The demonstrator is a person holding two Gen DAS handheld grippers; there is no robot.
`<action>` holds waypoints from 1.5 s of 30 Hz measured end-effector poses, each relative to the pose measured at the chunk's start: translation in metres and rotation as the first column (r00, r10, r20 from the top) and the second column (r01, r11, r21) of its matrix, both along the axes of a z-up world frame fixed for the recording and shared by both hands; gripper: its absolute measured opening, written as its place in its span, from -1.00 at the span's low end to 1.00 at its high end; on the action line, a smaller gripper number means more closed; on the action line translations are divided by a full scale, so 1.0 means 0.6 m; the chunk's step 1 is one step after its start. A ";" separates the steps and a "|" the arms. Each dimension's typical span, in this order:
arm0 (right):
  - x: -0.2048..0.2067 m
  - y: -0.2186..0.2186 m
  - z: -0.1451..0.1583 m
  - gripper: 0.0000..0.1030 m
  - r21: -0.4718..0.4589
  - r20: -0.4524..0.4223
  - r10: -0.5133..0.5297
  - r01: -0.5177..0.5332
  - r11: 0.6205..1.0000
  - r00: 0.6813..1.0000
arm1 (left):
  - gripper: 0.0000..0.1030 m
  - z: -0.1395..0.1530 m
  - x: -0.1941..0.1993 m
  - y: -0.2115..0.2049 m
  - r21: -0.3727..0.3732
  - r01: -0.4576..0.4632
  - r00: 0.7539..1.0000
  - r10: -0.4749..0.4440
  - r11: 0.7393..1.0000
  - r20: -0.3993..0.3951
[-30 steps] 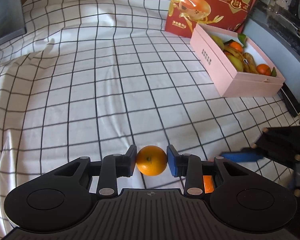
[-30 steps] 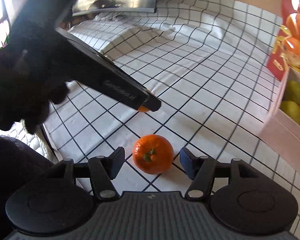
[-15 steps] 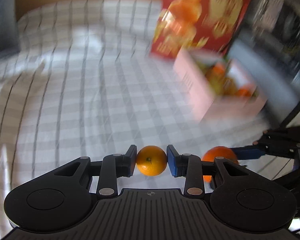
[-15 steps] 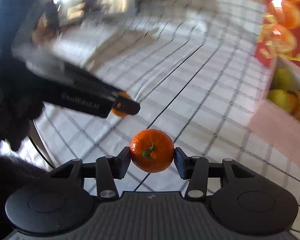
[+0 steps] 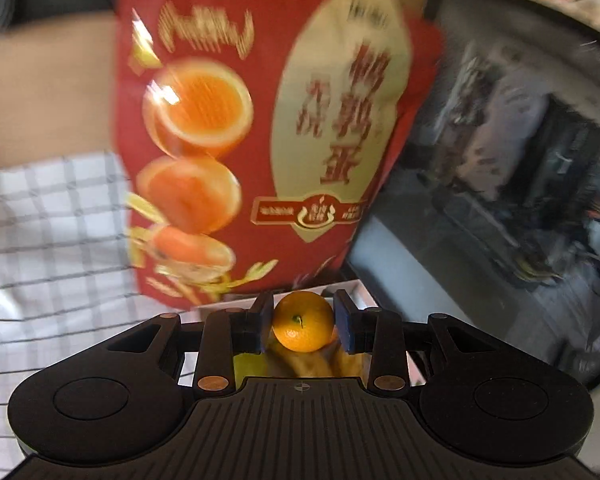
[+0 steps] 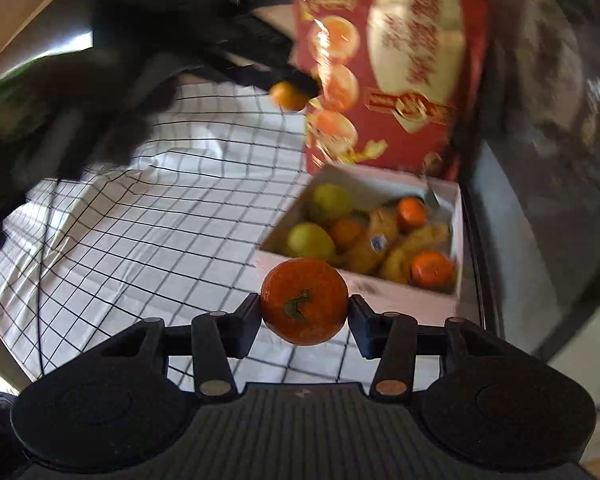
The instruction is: Organize fruits
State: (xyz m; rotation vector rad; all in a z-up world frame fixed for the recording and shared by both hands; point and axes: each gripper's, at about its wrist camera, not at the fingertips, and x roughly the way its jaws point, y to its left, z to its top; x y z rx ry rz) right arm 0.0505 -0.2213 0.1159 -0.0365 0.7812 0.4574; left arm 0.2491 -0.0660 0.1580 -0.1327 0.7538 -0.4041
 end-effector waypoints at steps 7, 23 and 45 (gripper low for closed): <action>0.021 -0.029 -0.026 -0.09 0.042 -0.009 -0.047 0.047 0.998 0.999 | -0.27 -0.048 -0.003 0.026 -0.032 -0.099 0.995 0.098 0.995 -0.035; 0.282 0.068 -0.059 -0.01 -0.041 0.221 -0.167 0.180 0.983 0.961 | -0.27 -0.165 -0.266 0.118 0.213 -0.108 0.989 0.127 0.971 -0.076; 0.054 0.048 -0.178 0.57 -0.121 -0.030 -0.262 0.256 0.959 0.965 | 0.28 -0.265 -0.296 0.058 0.235 -0.254 0.966 0.235 0.938 0.108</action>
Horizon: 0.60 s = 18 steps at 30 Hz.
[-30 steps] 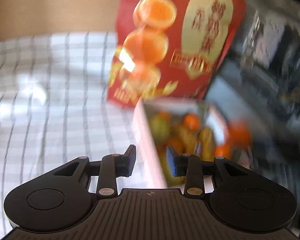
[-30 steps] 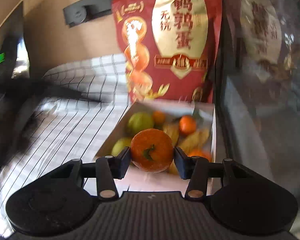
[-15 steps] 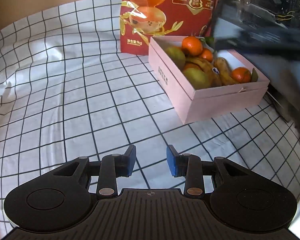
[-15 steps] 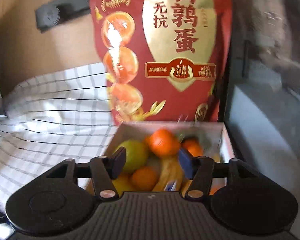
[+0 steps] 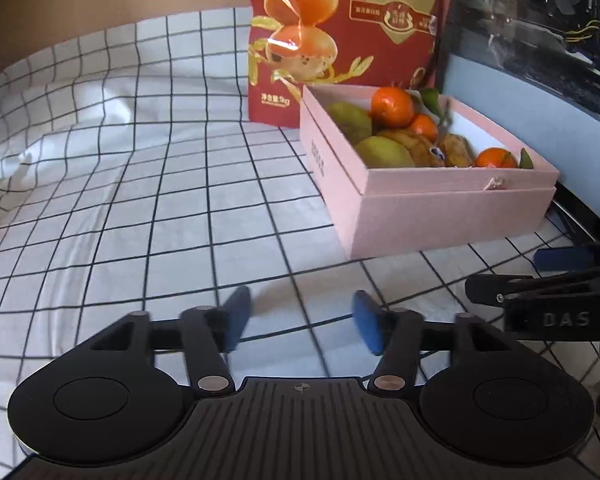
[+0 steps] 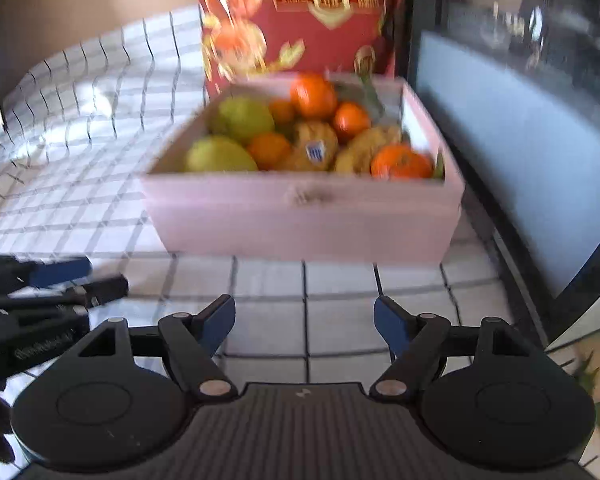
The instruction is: Organize fruits
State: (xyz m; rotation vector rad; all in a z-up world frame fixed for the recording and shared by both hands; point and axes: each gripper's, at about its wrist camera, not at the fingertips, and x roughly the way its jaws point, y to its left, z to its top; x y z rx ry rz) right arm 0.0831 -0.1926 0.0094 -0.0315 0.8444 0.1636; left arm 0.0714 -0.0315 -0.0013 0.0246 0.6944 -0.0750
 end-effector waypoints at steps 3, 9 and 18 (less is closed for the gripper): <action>0.011 -0.003 -0.004 0.69 -0.052 0.016 -0.013 0.014 0.999 1.000 | 0.29 -0.004 -0.007 -0.009 -0.001 -0.045 0.999 0.045 0.999 0.031; 0.026 -0.024 -0.009 1.00 -0.024 0.024 -0.017 0.017 1.000 1.000 | 0.30 -0.004 -0.003 -0.015 0.008 -0.085 0.995 0.084 0.996 0.048; 0.028 -0.020 -0.017 1.00 -0.011 0.091 0.007 -0.006 1.000 0.996 | 0.30 -0.005 0.004 -0.019 0.006 -0.093 0.994 0.093 0.996 0.048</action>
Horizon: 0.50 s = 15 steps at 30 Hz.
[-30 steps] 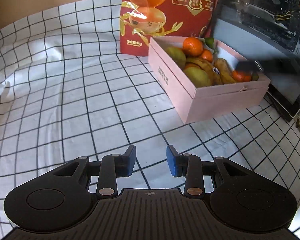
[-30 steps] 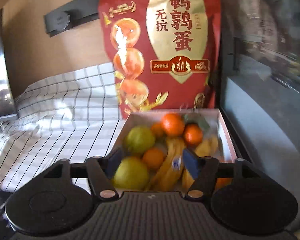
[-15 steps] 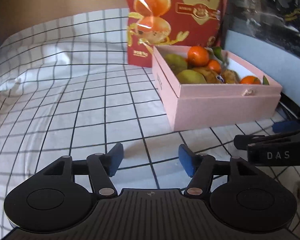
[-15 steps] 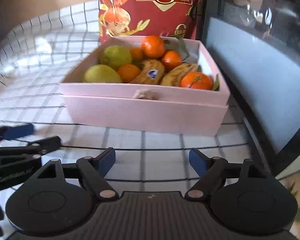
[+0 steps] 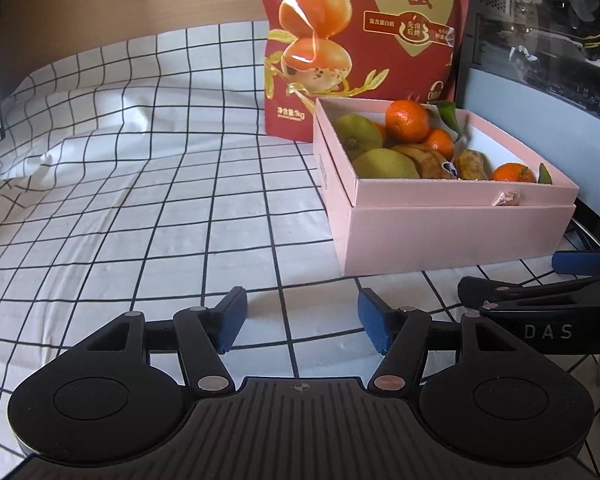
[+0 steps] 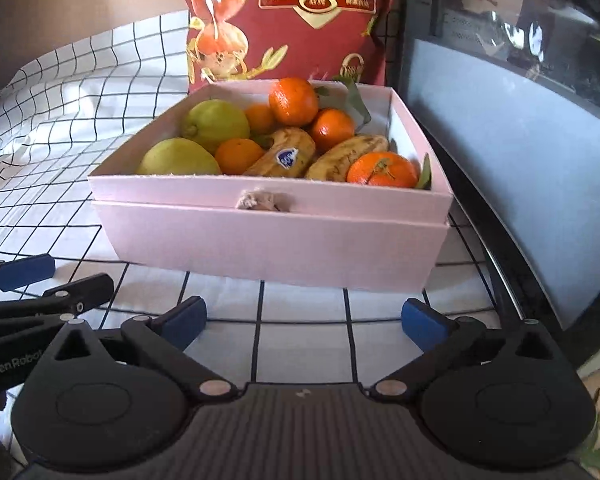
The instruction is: Organize fruits
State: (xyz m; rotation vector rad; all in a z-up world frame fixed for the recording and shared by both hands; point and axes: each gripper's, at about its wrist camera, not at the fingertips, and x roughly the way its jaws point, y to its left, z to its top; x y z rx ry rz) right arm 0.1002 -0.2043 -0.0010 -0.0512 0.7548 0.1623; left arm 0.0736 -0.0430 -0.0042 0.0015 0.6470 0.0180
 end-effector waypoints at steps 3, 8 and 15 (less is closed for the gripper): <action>0.003 0.000 -0.002 1.00 0.002 0.008 -0.002 0.002 1.000 1.000 | 0.30 0.000 0.001 0.001 -0.003 0.001 1.000 -0.001 1.000 0.000; 0.001 -0.001 -0.002 1.00 0.004 0.008 -0.001 0.001 1.000 1.000 | 0.30 0.000 0.000 0.001 -0.005 0.000 1.000 0.000 1.000 0.000; -0.001 -0.001 -0.002 1.00 0.005 0.008 0.002 -0.002 1.000 1.000 | 0.31 0.000 0.000 0.000 -0.004 -0.001 1.000 0.001 1.000 0.000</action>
